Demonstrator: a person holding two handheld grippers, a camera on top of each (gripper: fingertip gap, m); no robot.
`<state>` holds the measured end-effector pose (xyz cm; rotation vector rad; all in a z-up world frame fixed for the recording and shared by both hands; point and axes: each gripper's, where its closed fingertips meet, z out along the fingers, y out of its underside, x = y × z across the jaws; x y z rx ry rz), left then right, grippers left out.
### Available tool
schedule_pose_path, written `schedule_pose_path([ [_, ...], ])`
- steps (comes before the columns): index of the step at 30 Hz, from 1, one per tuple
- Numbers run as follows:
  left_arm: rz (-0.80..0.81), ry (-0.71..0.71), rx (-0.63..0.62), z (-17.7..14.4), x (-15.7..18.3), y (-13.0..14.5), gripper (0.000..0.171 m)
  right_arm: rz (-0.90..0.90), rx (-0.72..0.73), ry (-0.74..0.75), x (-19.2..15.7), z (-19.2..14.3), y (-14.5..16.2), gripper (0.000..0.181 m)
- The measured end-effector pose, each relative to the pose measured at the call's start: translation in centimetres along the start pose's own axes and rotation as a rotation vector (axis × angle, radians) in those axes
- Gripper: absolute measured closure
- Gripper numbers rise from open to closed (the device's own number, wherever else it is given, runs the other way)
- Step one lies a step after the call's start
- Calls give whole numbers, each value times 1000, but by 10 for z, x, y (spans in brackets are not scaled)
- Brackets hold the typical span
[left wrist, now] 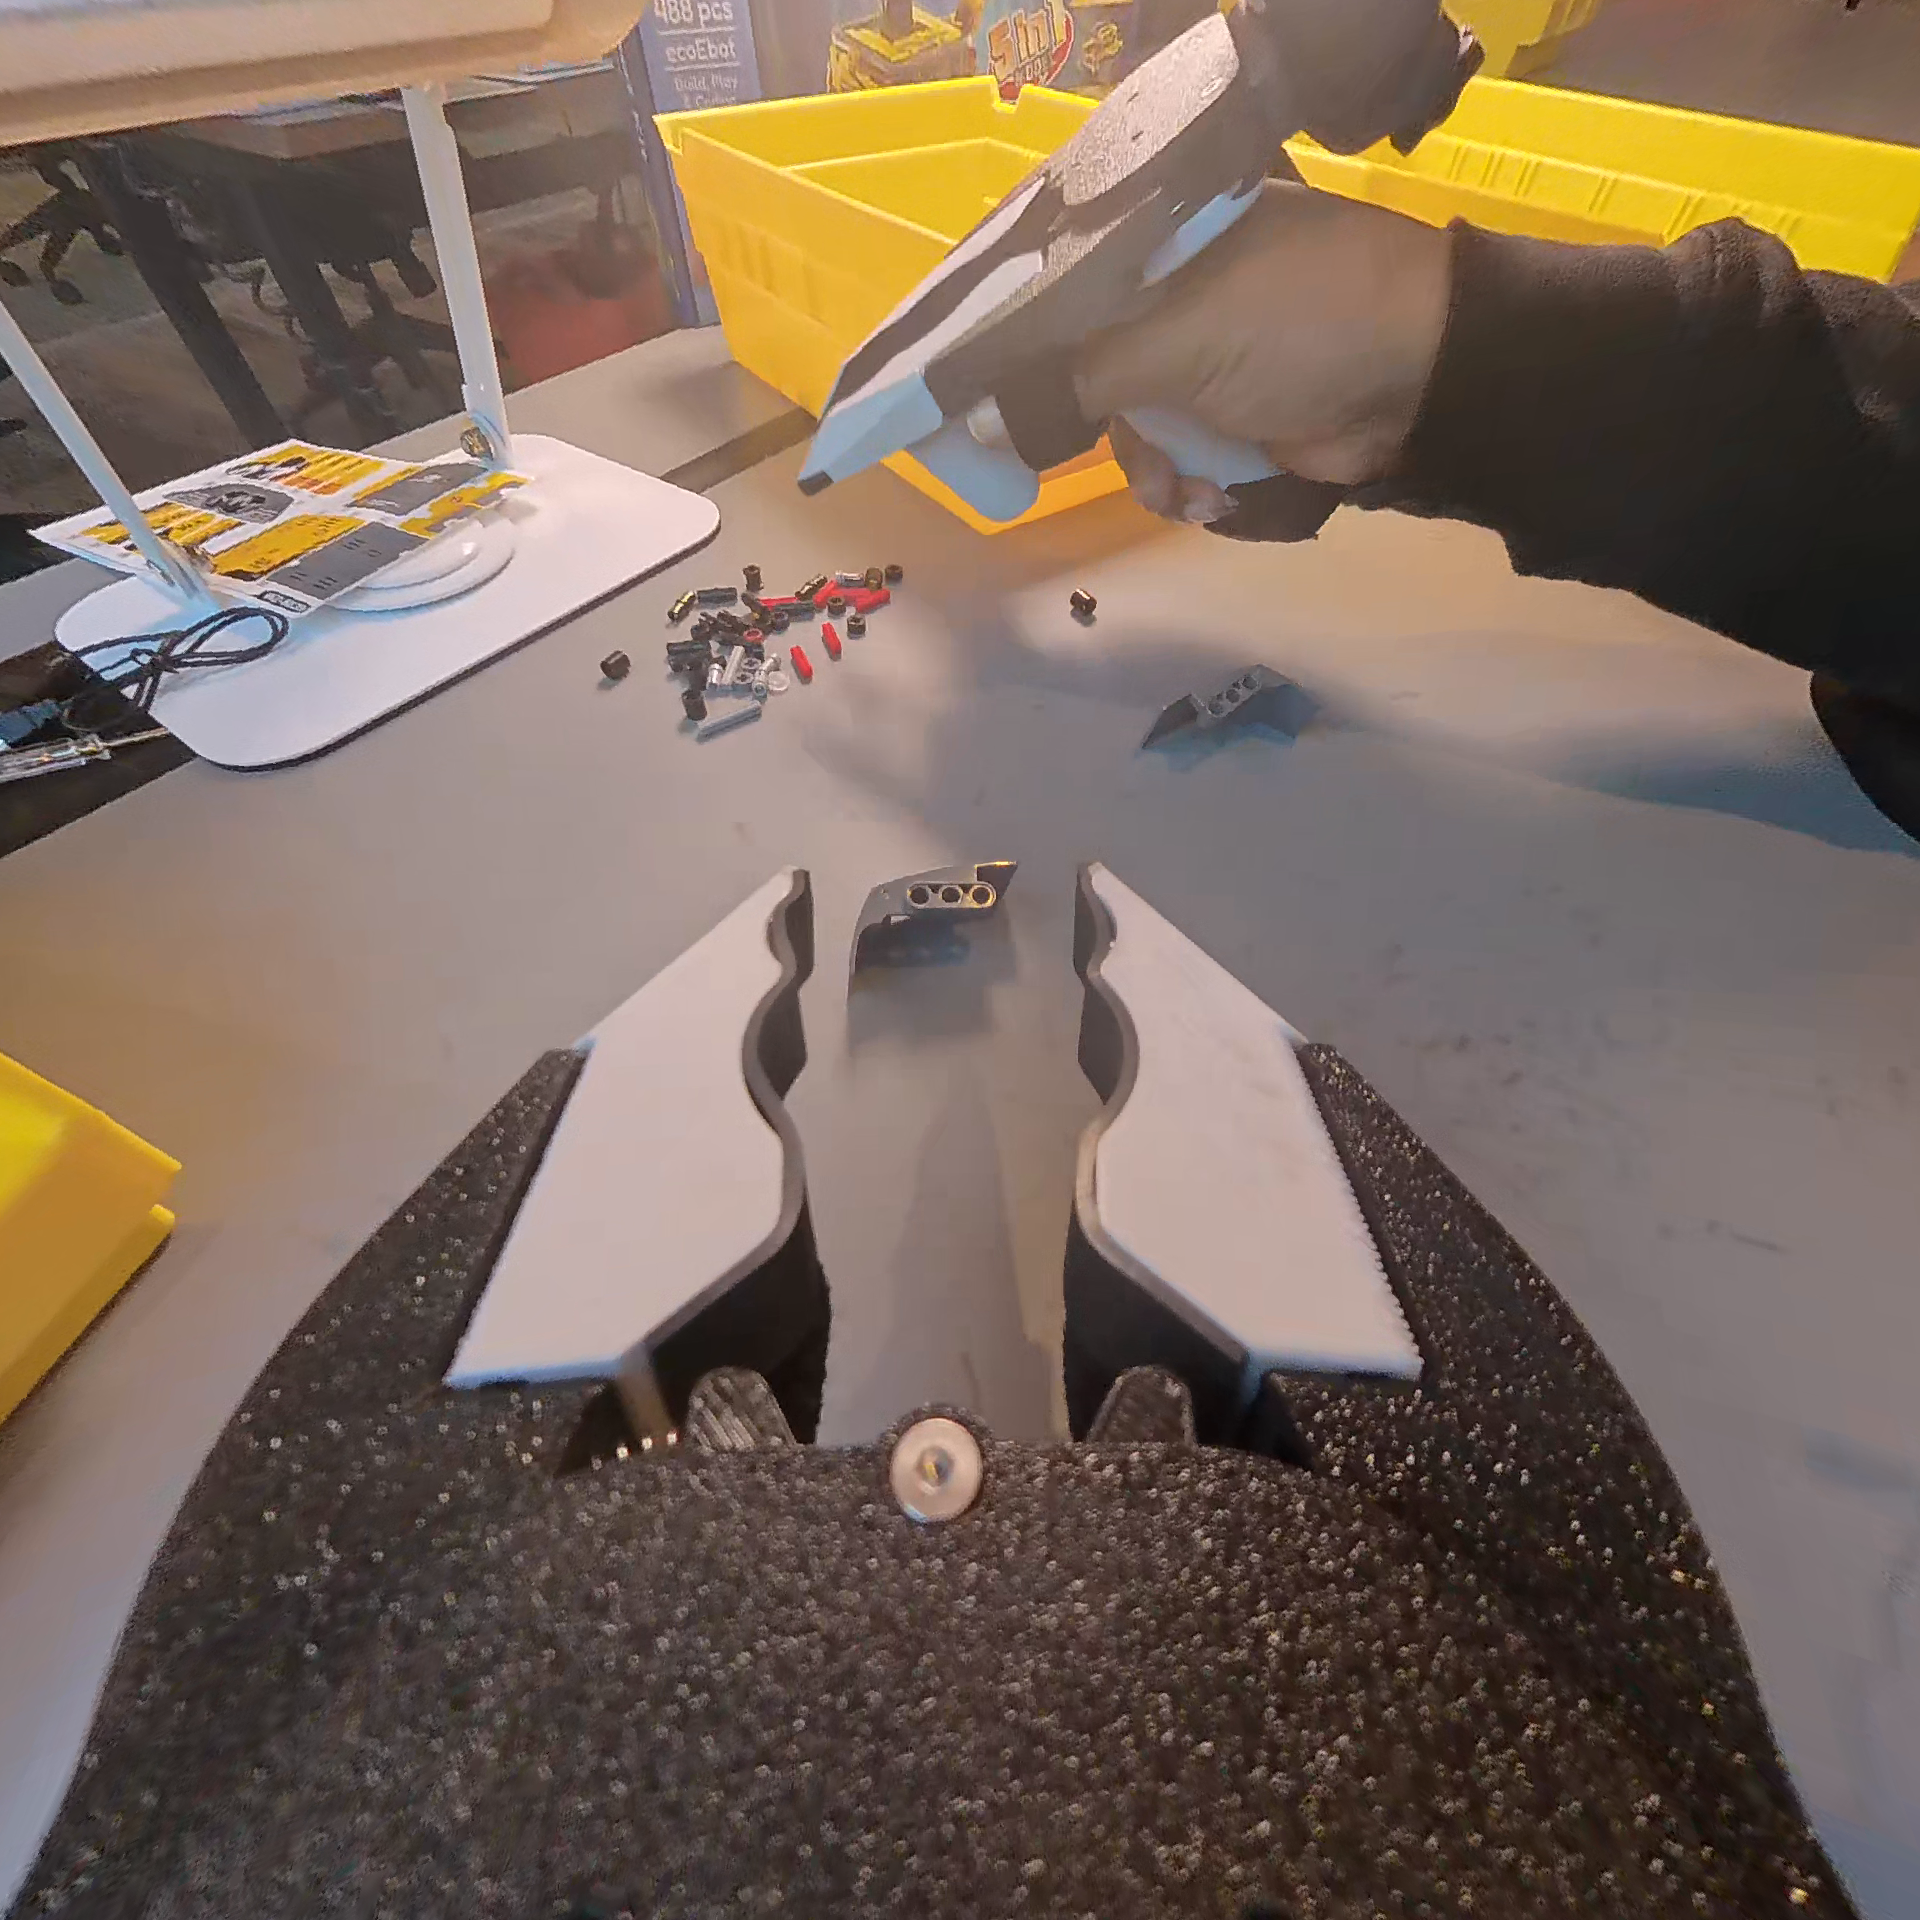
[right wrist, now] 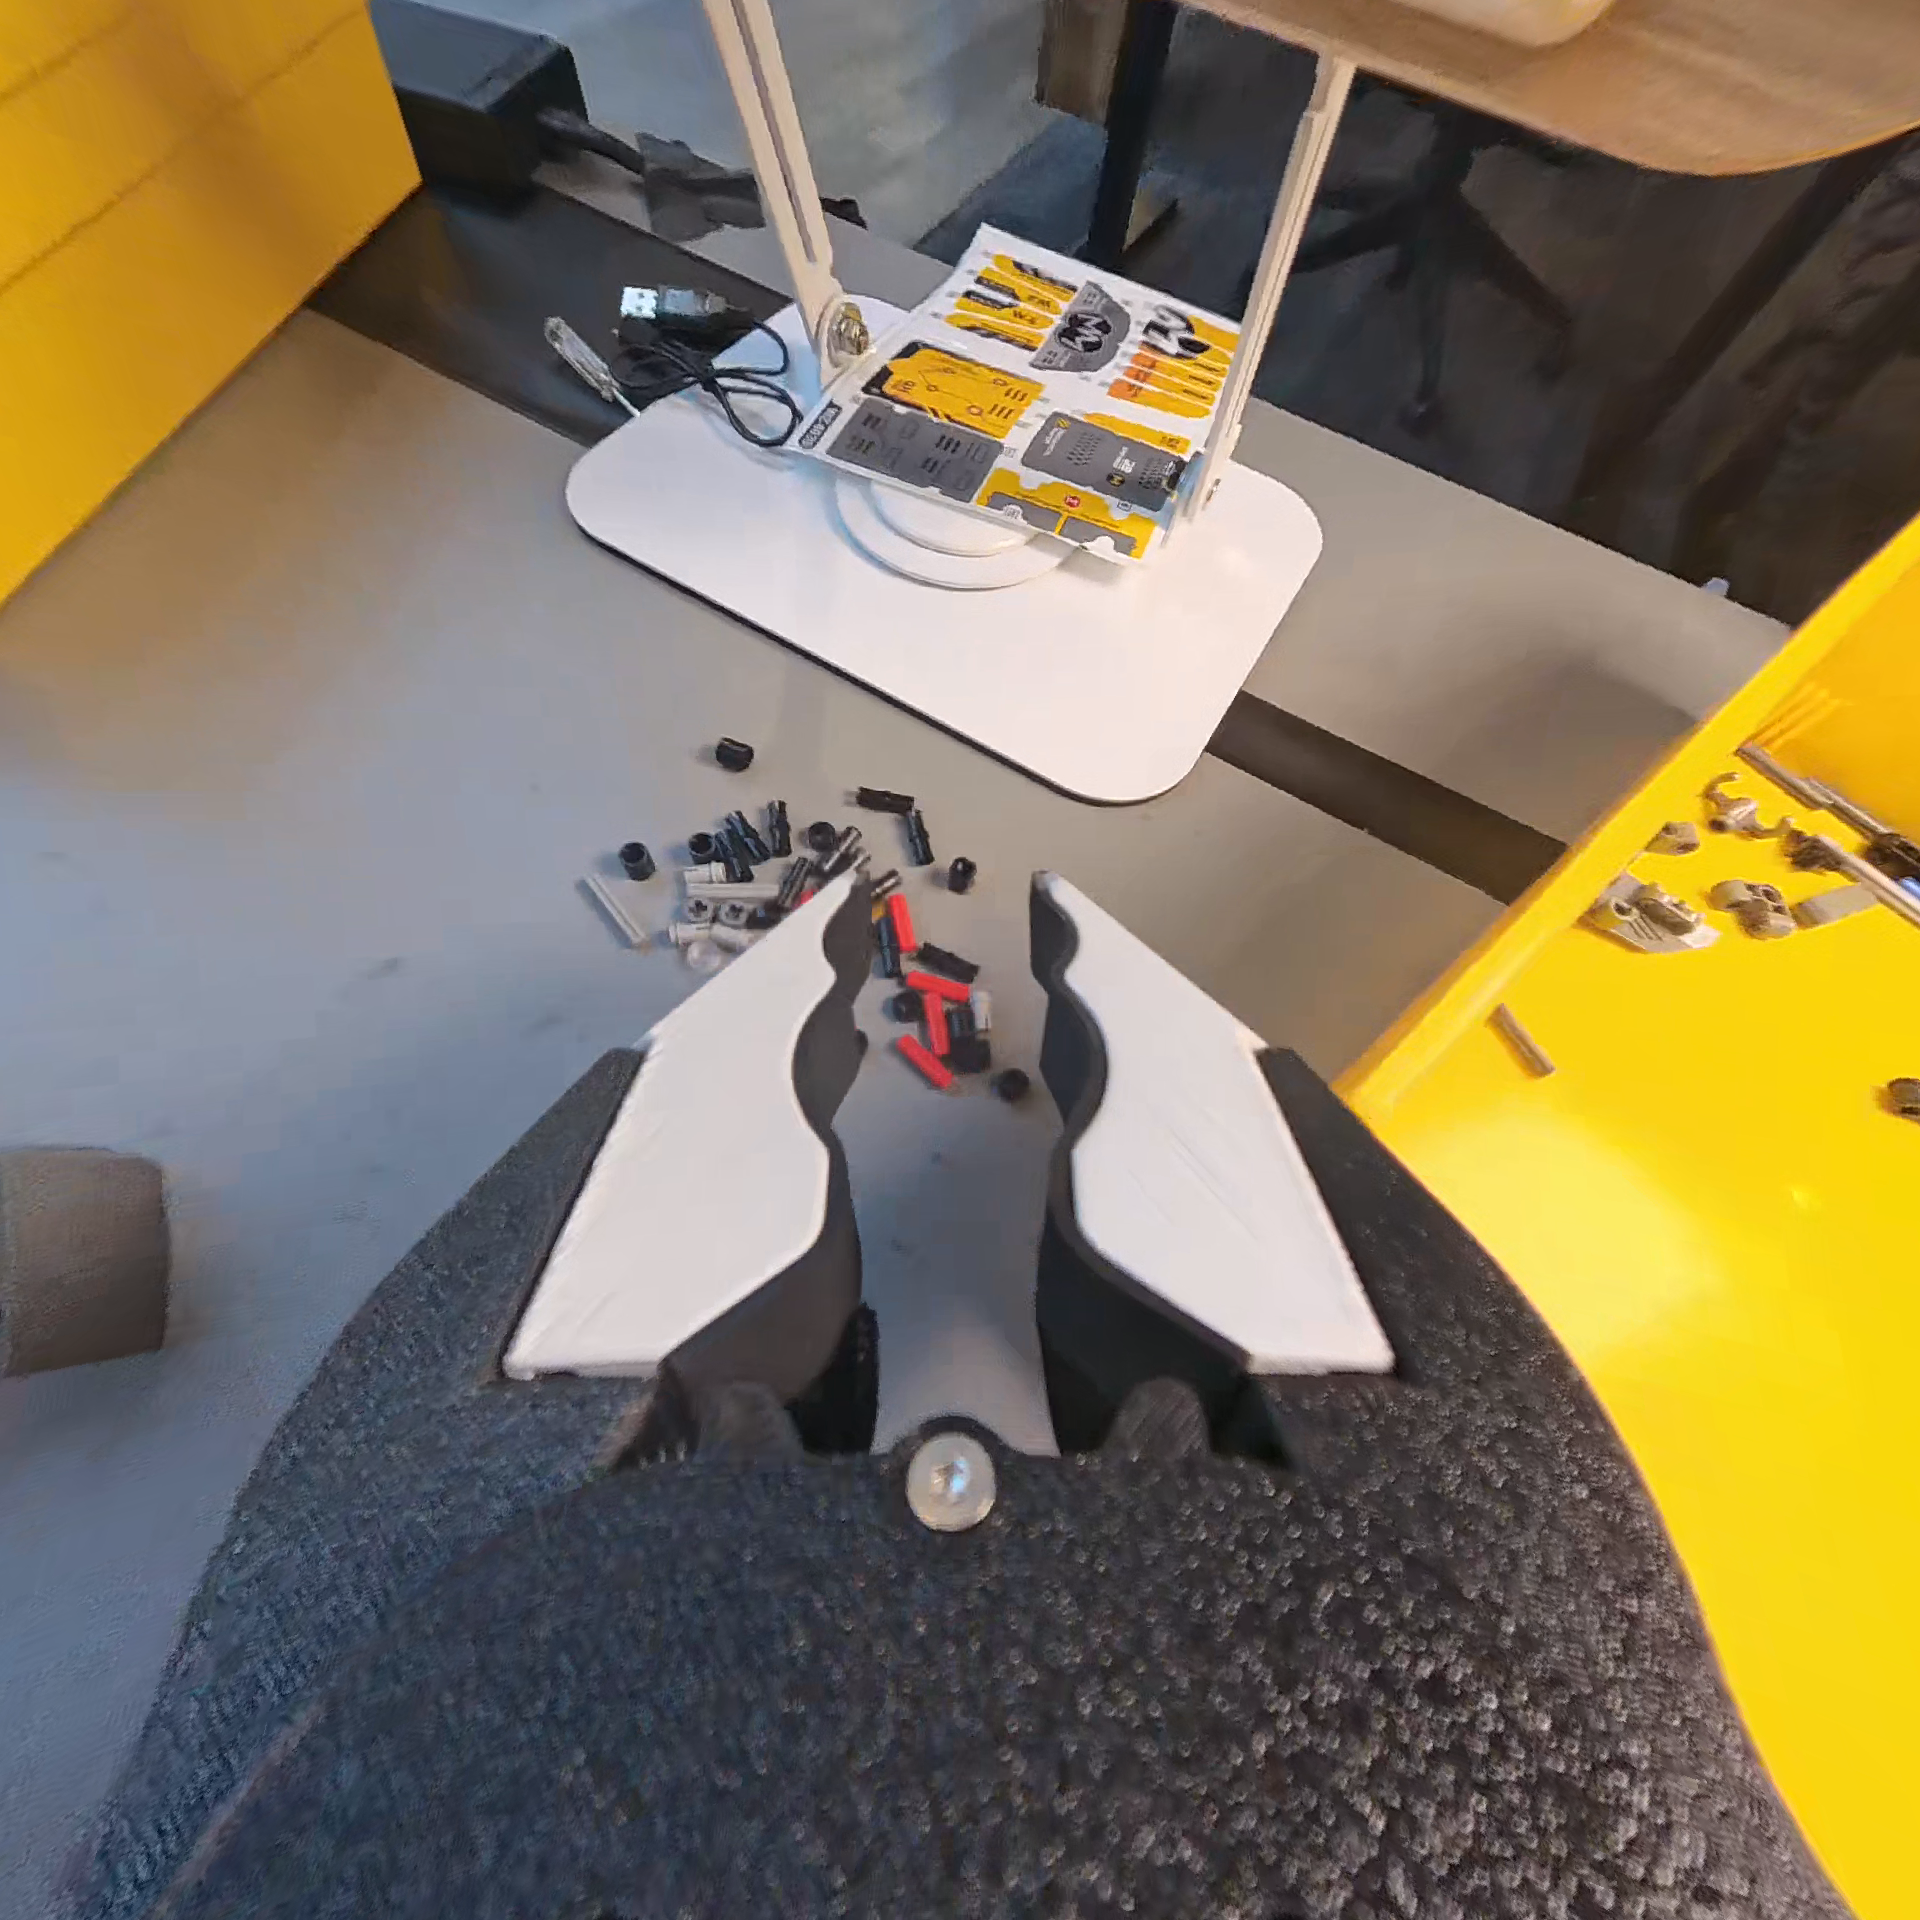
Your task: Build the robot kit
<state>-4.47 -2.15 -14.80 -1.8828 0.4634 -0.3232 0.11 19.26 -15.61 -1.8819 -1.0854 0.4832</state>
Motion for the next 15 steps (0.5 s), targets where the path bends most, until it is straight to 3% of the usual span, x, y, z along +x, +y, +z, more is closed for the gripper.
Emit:
schedule_pose_path([
  [6, -10, 9, -11, 2, 0, 3, 122, -115, -133, -90, -26, 17, 10, 159],
  [11, -11, 8, -15, 1, 0, 4, 122, -94, -233, -78, -25, 46, 17, 159],
  [15, -11, 26, -8, -1, 2, 1, 122, -12, -247, -83, -21, 50, 15, 161],
])
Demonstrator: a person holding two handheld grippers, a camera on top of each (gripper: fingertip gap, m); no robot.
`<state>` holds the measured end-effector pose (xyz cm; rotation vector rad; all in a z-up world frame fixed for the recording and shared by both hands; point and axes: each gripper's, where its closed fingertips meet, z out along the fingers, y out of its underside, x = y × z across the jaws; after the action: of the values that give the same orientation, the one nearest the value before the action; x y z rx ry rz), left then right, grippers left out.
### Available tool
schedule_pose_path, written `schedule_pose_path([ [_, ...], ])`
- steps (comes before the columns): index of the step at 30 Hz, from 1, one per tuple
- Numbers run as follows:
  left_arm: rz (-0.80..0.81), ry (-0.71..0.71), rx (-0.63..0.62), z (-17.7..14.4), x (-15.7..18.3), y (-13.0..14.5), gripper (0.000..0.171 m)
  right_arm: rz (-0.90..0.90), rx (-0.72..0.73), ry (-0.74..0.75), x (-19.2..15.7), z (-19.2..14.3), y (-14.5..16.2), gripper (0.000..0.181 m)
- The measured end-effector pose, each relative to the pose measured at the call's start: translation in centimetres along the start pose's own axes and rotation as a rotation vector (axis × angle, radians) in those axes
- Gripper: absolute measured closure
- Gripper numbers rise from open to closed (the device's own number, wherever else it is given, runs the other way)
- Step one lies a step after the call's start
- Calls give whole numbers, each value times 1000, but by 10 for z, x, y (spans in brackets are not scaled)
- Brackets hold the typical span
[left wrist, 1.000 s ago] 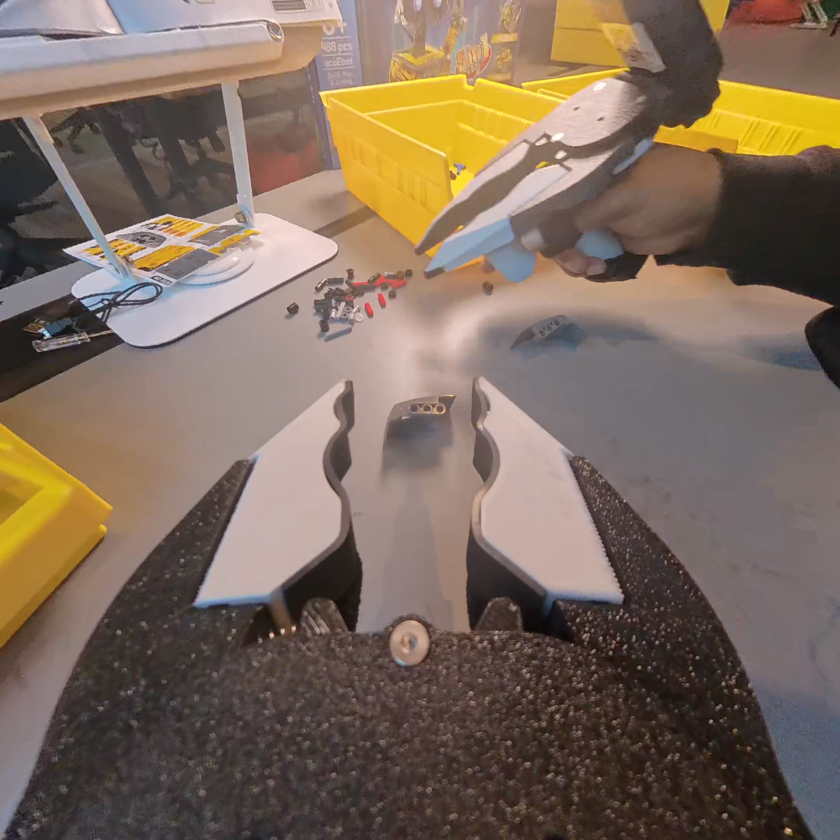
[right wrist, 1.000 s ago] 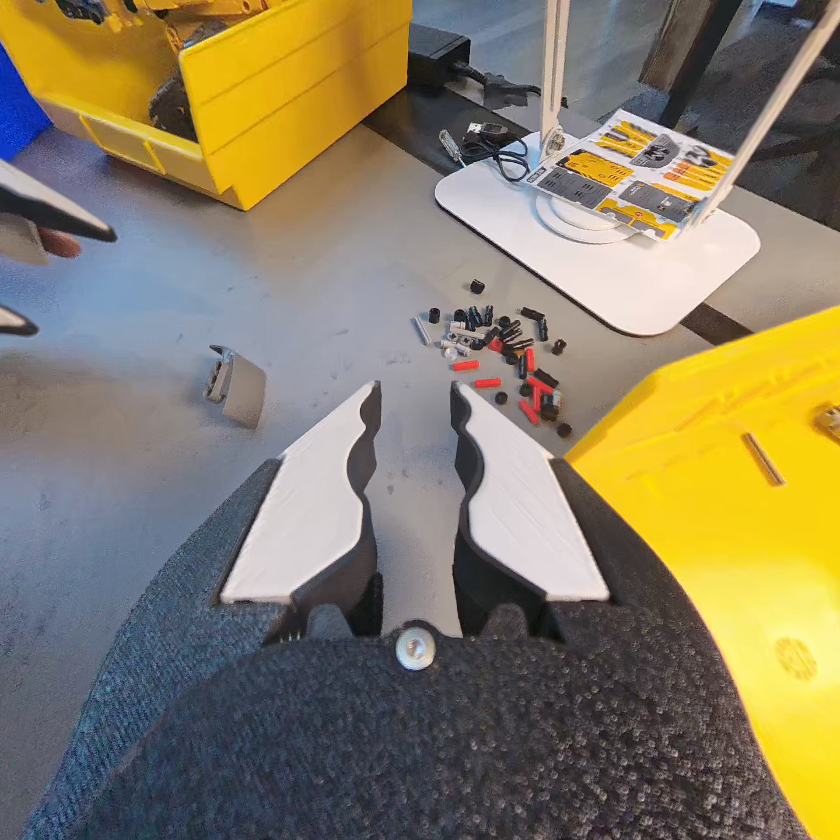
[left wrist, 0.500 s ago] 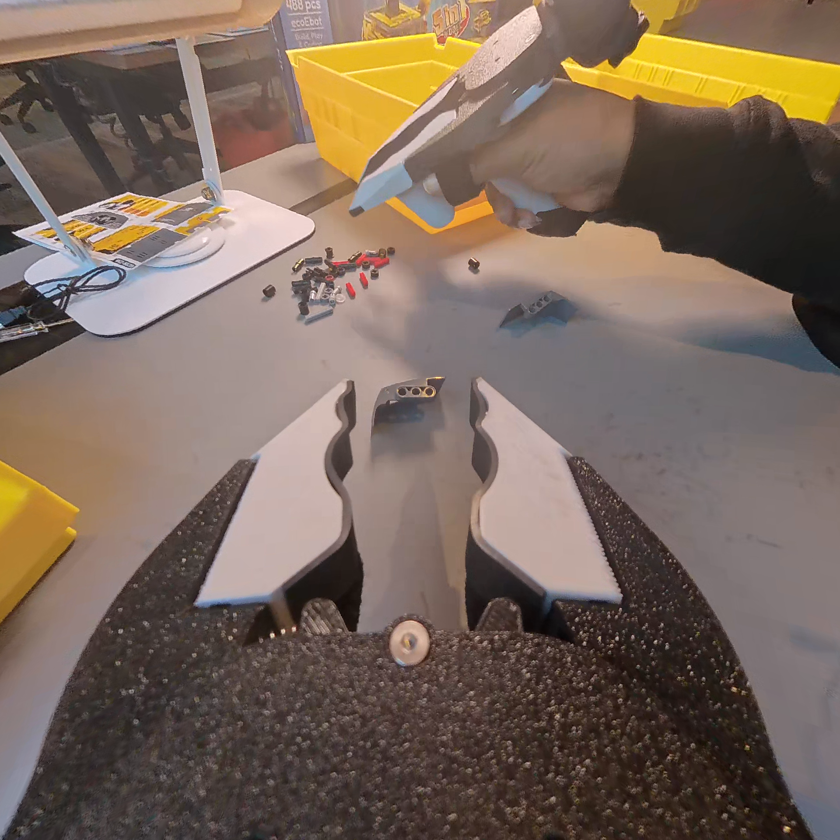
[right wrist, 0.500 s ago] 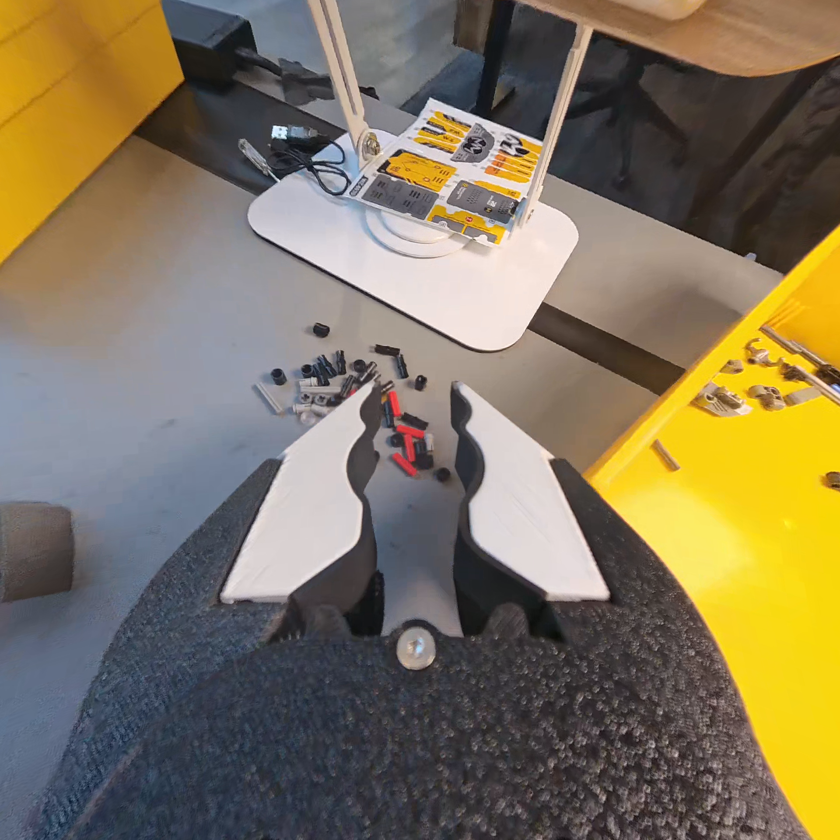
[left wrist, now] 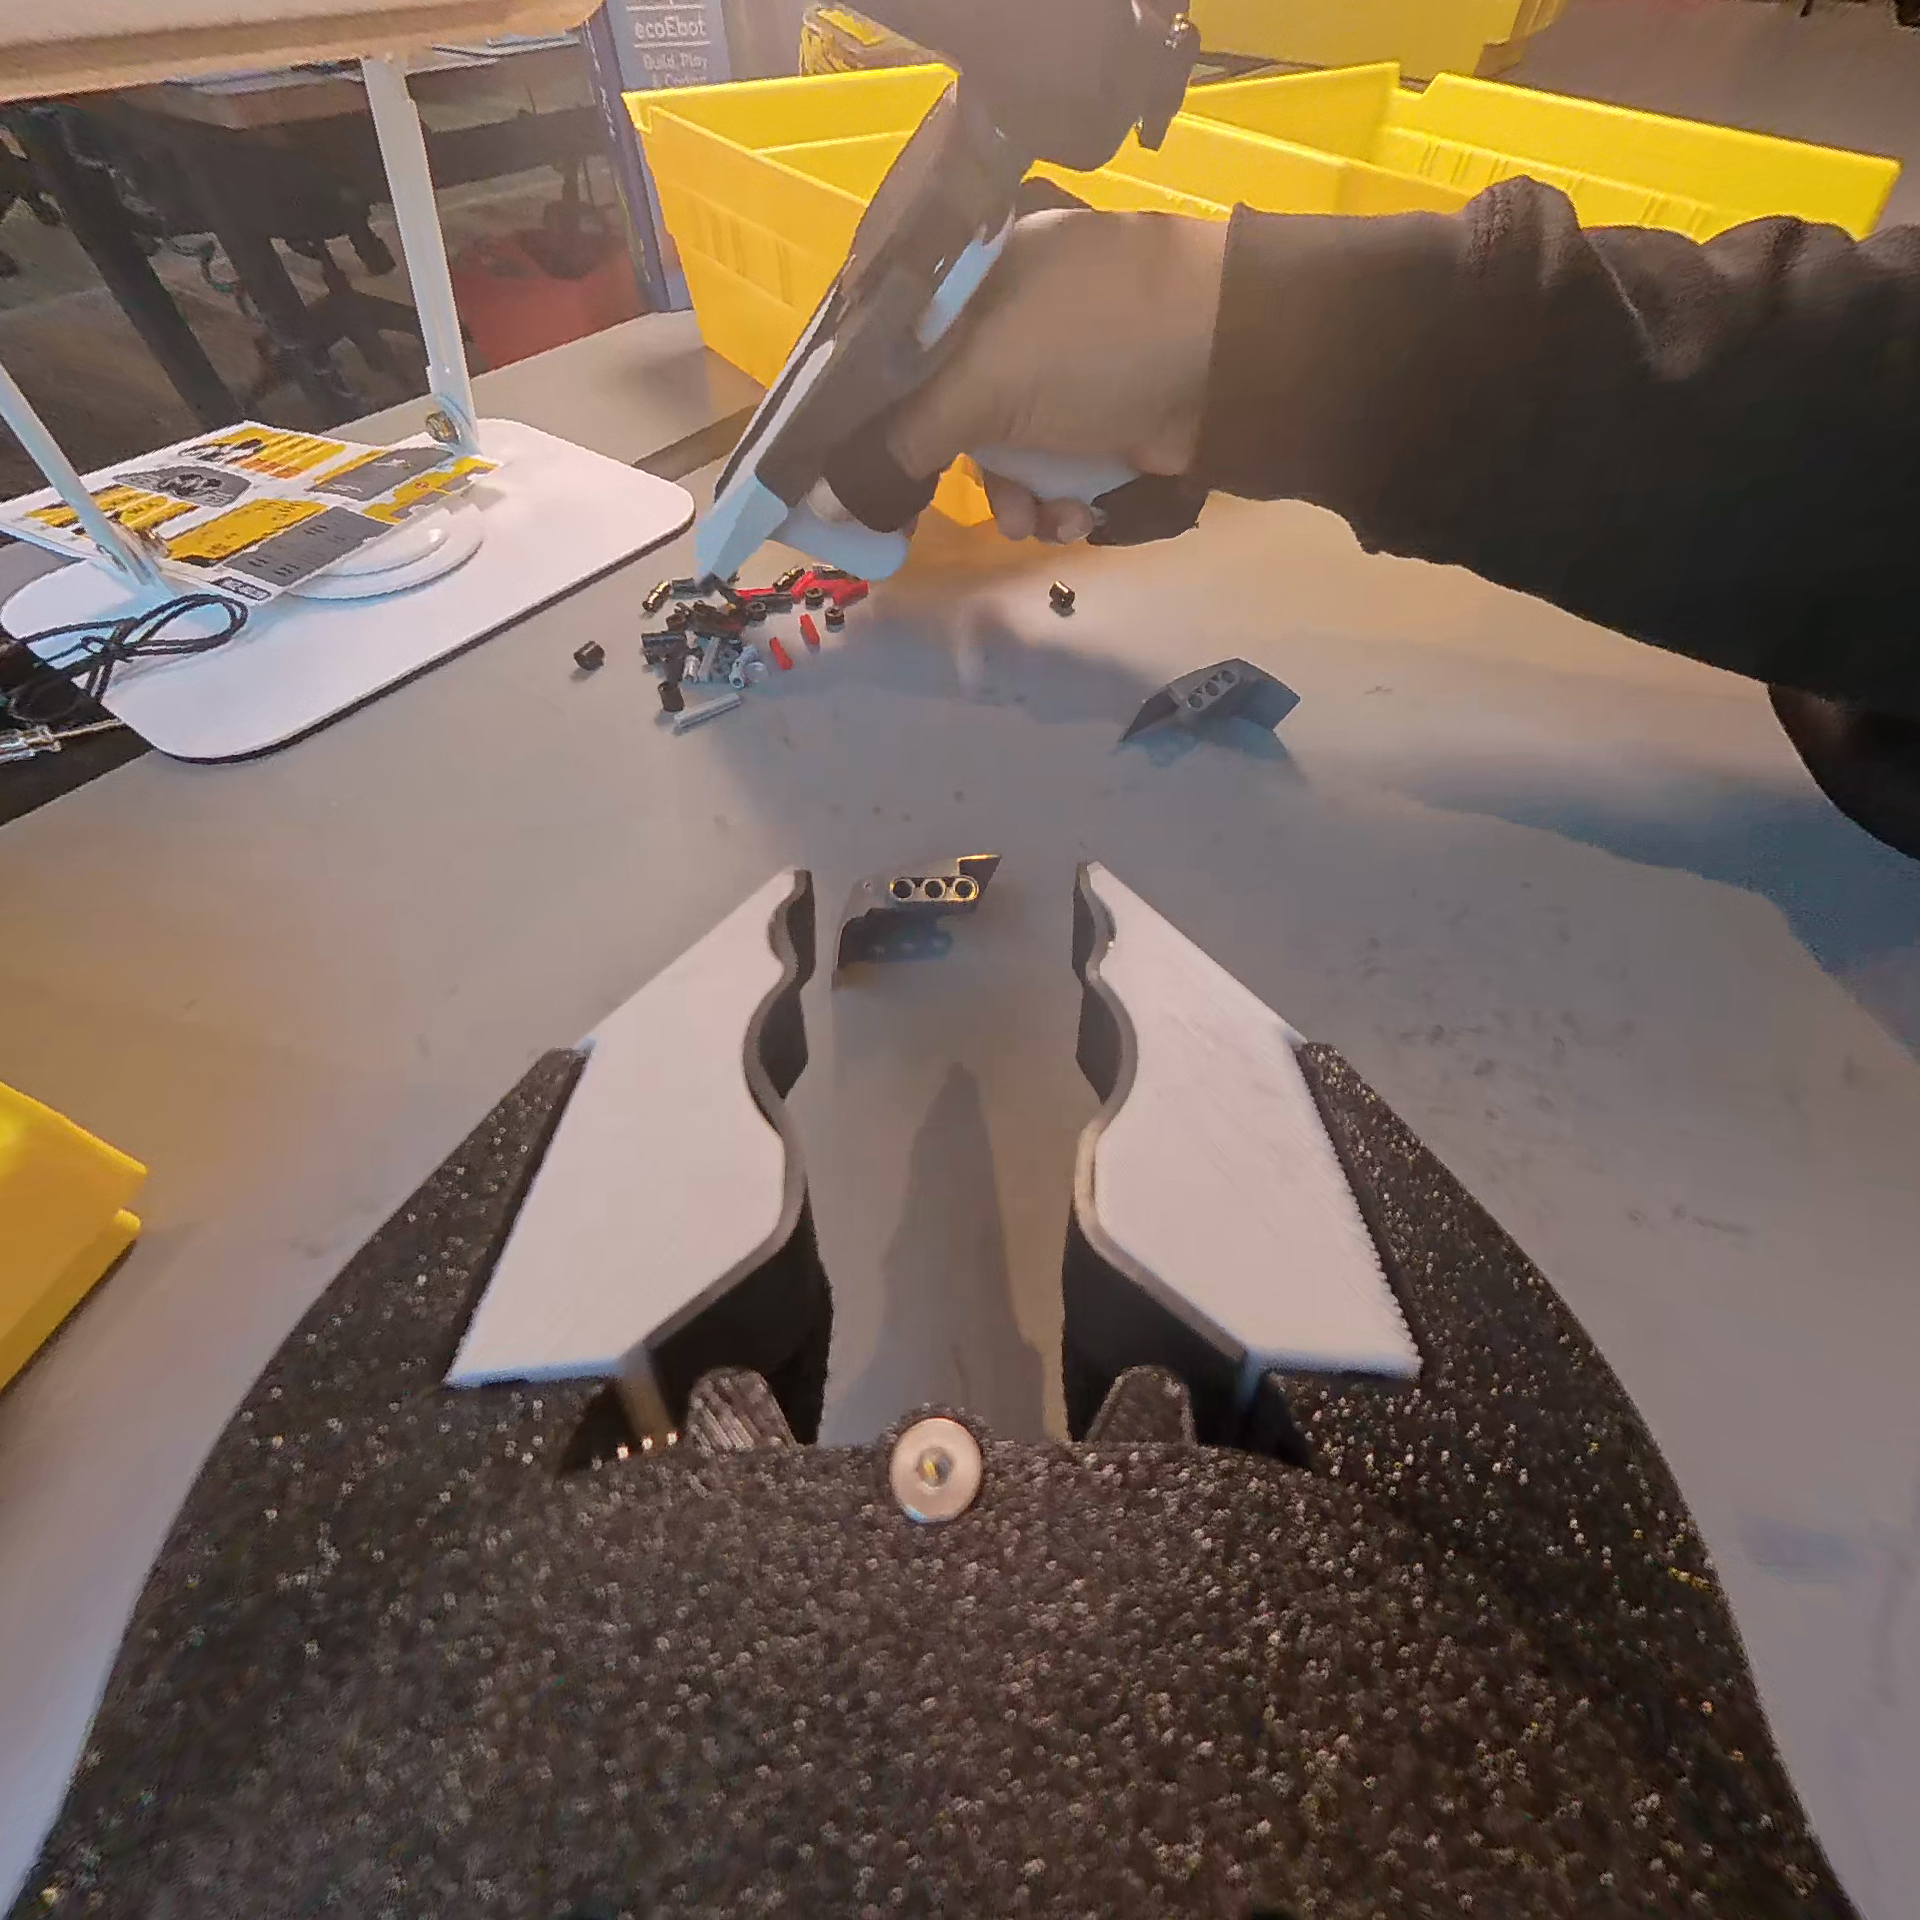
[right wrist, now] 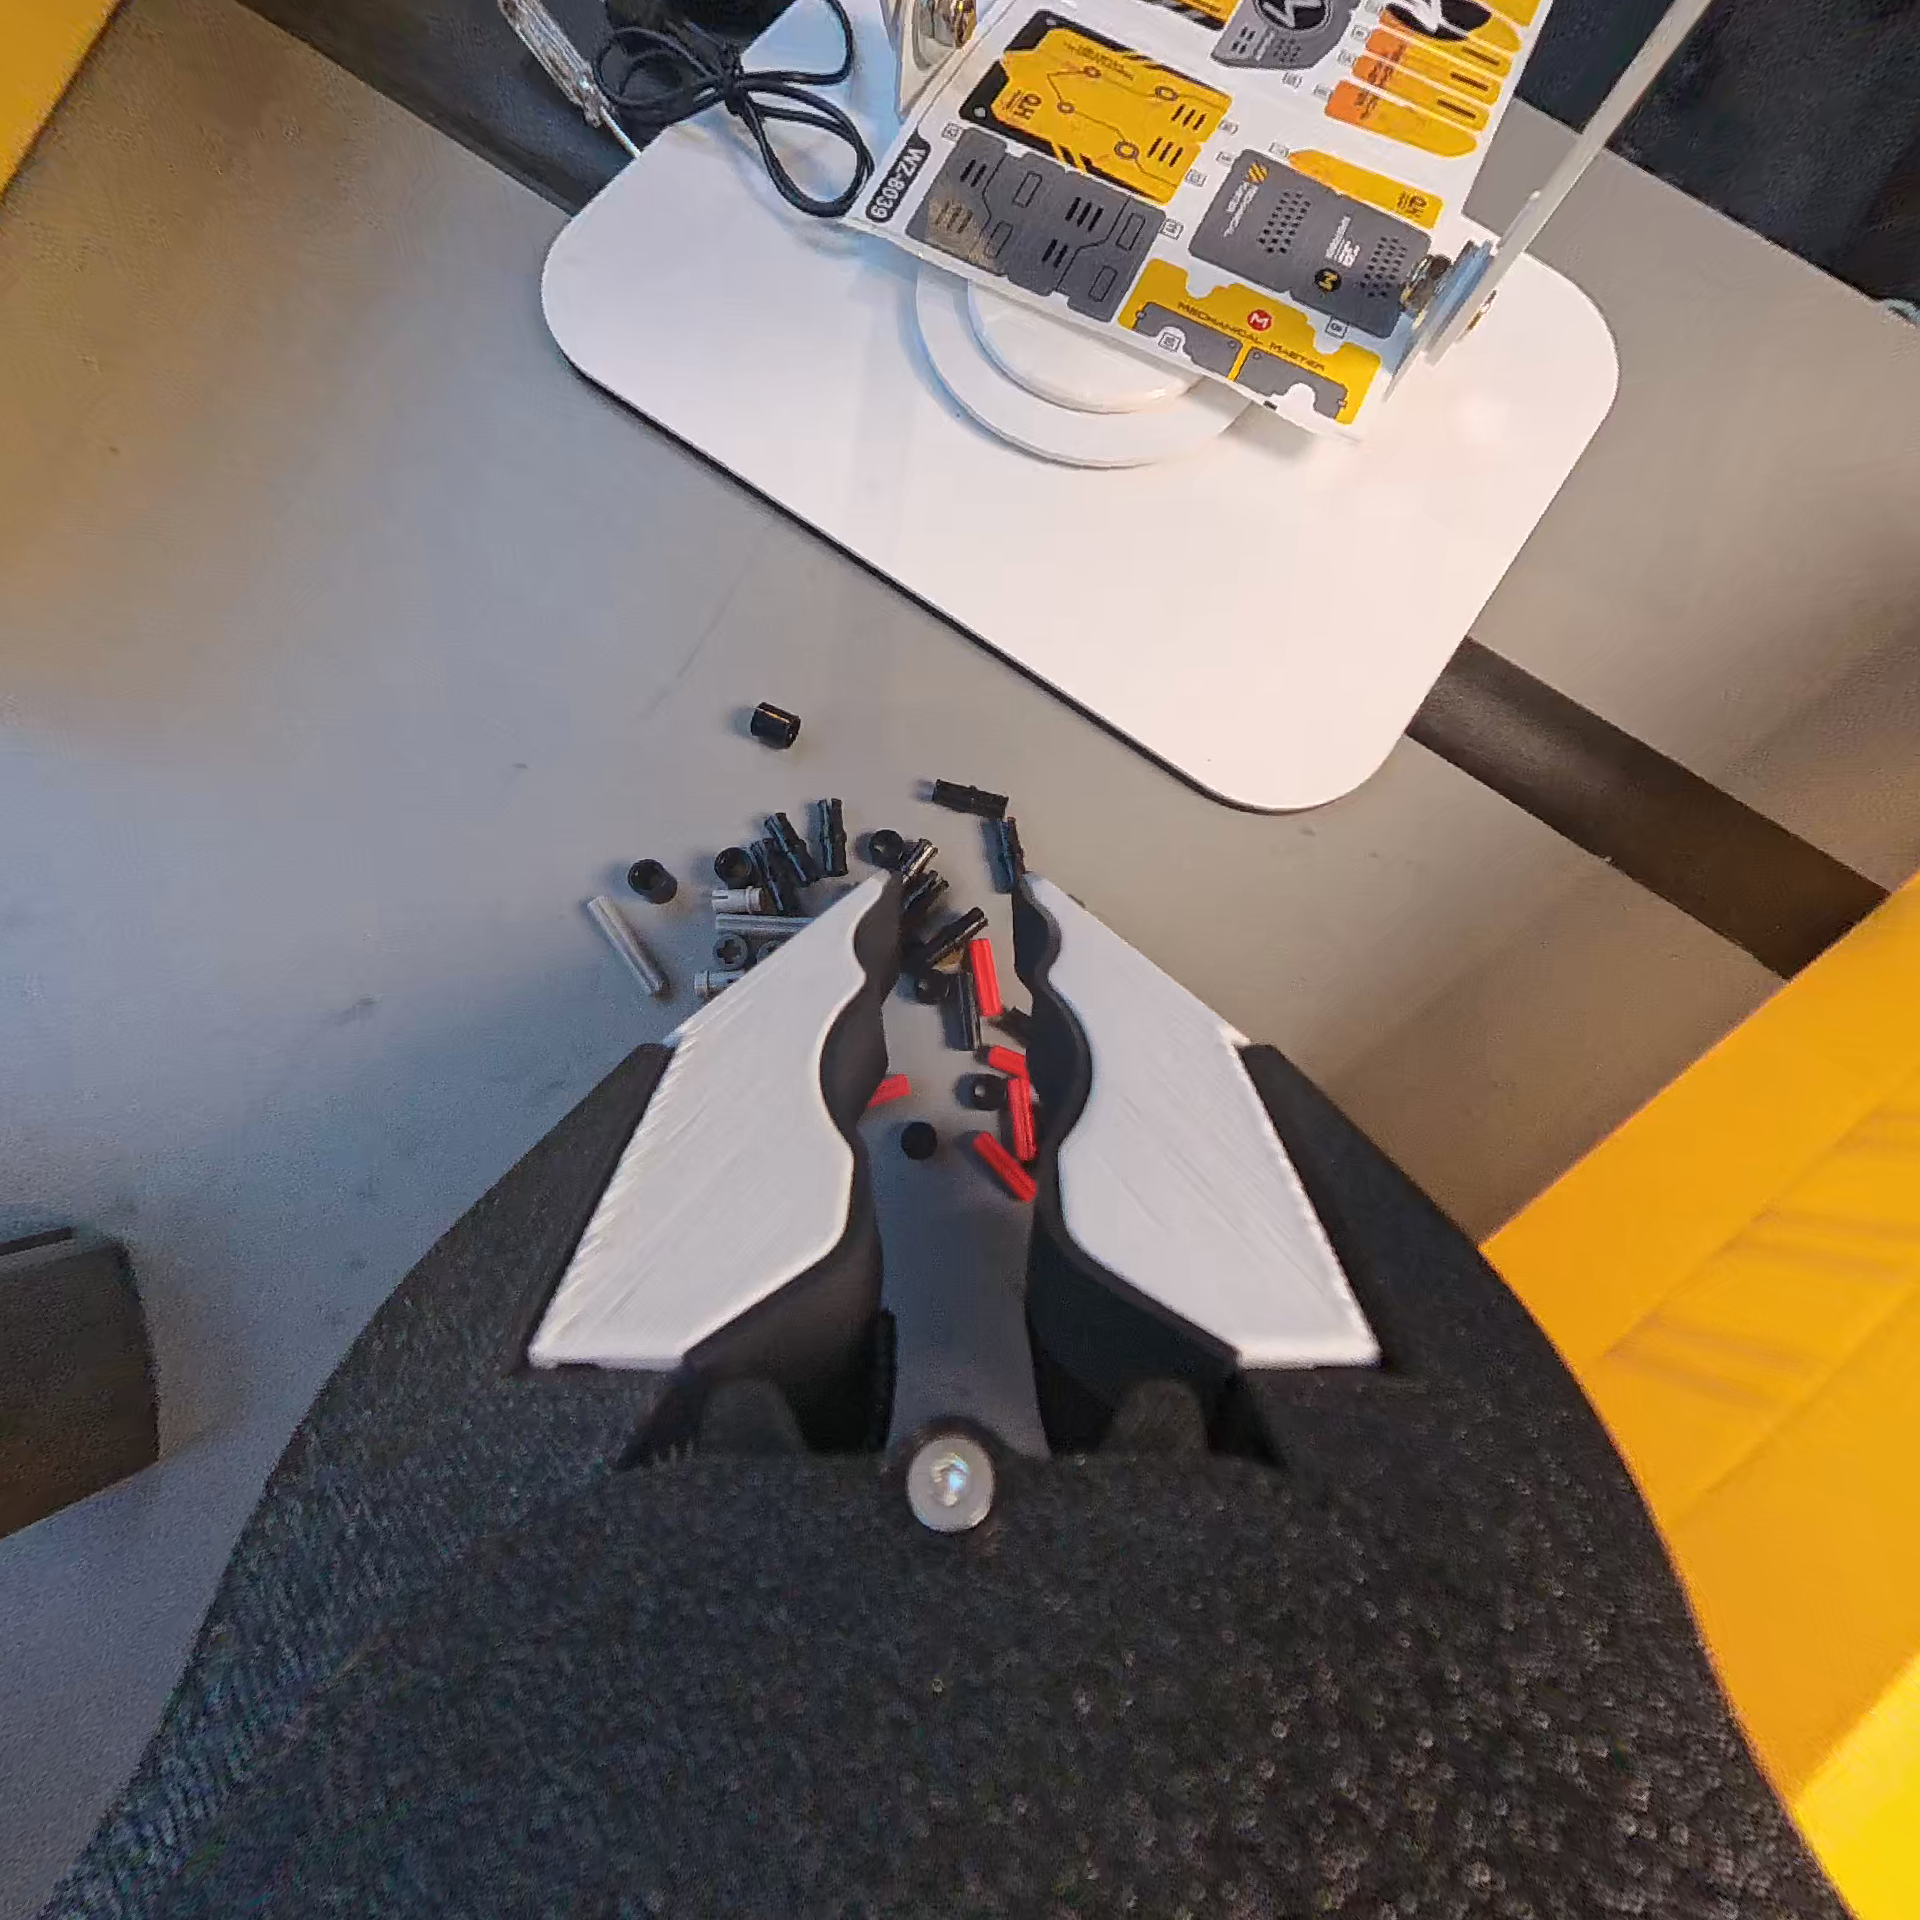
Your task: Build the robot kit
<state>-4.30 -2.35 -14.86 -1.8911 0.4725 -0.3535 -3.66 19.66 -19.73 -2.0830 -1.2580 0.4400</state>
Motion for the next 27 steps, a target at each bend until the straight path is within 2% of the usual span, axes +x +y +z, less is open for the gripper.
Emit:
schedule_pose_path([
  [8, -1, 29, 6, -3, 5, -3, 123, 27, -90, -15, 0, 6, 15, 170],
  [10, 1, 28, 8, -4, 5, -4, 123, 37, -84, -24, -1, 6, 14, 176],
  [13, 0, 20, 11, -4, 3, -4, 122, 44, -52, -32, 0, 3, 11, 177],
  [17, -8, 9, 4, -4, -1, -2, 122, -1, 19, -113, -15, -18, 3, 176],
  [20, -13, 8, 0, -3, -2, -1, 121, -126, 60, -316, -54, -48, 8, 176],
  [23, -14, 11, -8, -1, -1, 2, 121, -354, -6, -544, -108, -80, 46, 176],
  [25, -13, 12, -16, 0, -1, 4, 121, -535, -43, -593, -130, -91, 75, 176],
  [27, -9, 12, -24, 2, 0, 6, 121, -615, -94, -572, -137, -89, 93, 176],
])
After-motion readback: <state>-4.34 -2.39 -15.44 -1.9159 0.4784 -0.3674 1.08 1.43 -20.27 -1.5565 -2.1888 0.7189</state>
